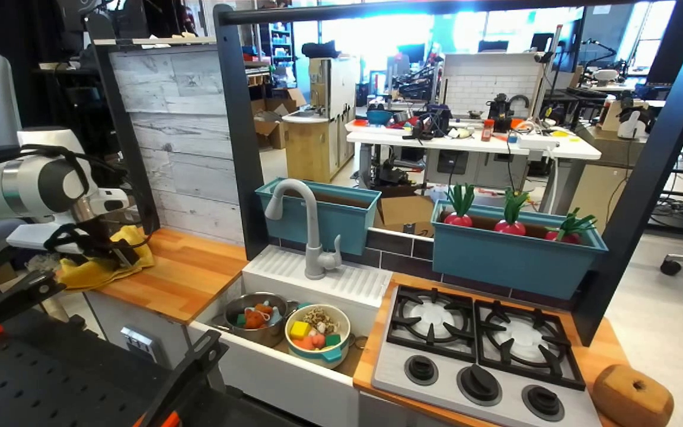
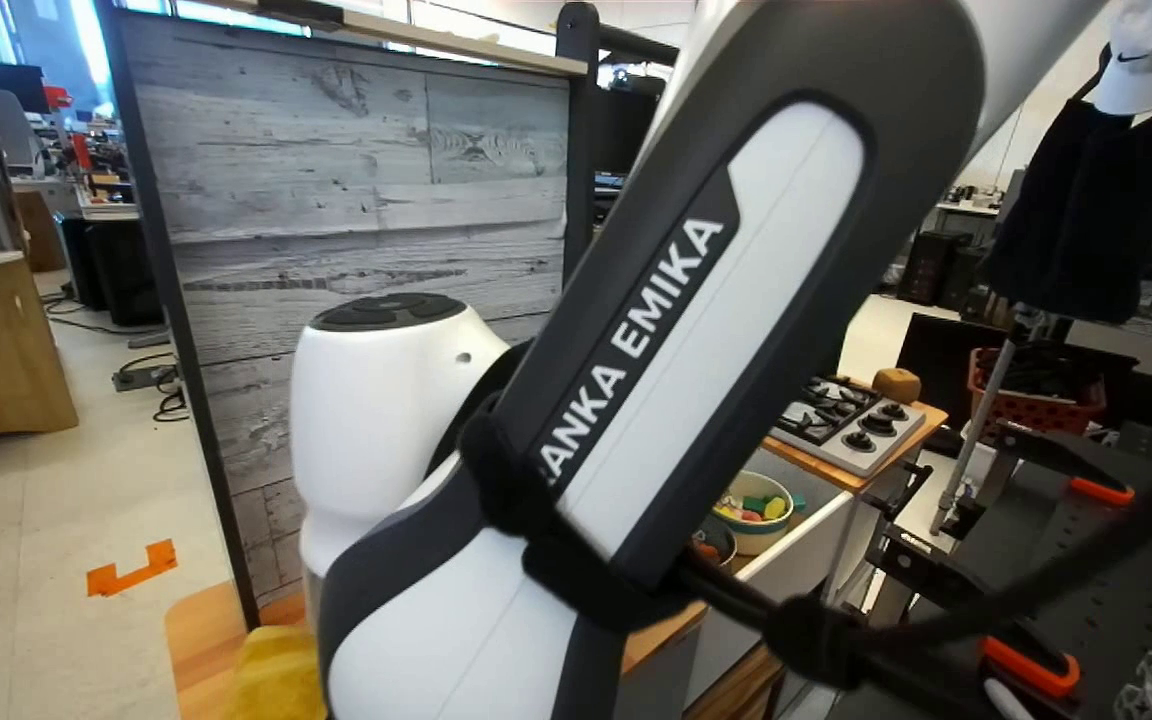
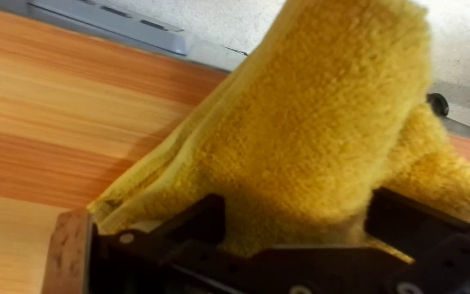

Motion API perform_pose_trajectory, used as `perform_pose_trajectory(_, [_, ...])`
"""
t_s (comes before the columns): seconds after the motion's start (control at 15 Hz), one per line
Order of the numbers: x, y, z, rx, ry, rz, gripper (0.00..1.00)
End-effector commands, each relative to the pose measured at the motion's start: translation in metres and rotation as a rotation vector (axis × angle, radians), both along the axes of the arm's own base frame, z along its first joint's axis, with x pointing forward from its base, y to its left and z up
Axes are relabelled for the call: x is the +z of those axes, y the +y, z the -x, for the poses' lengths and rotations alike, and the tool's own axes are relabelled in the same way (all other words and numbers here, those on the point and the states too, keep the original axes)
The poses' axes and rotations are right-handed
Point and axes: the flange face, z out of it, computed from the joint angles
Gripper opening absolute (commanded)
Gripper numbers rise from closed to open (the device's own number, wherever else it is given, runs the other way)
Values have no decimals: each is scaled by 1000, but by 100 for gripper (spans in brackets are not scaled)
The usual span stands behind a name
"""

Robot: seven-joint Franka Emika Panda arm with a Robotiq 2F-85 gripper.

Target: Pick up the plush toys from the counter and stove and put them in the pots, then wipe the counter with the towel

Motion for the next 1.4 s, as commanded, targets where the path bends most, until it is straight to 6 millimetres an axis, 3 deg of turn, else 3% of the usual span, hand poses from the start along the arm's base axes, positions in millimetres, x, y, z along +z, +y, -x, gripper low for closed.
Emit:
perform_pose_trajectory(0.0, [20, -86, -11, -118, 59, 146, 100])
perform_pose_trajectory(0.2, [43, -162, -34, -204, 22, 282, 100])
perform_pose_trajectory(0.33, [45, -172, -46, -202, -14, 279, 100])
perform_pose_trajectory(0.47, [33, -154, -46, -164, -21, 229, 100])
perform_pose_trajectory(0.73, [-2, -64, -11, -79, -26, 27, 100])
perform_pose_trajectory(0.93, [-7, -12, 6, -19, -57, -121, 100])
perform_pose_trajectory(1.07, [-3, -6, 4, -15, -51, -147, 100])
perform_pose_trajectory(1.2, [7, -28, -3, -64, -33, -129, 100])
perform_pose_trajectory(1.33, [19, -67, -11, -146, -20, -78, 100])
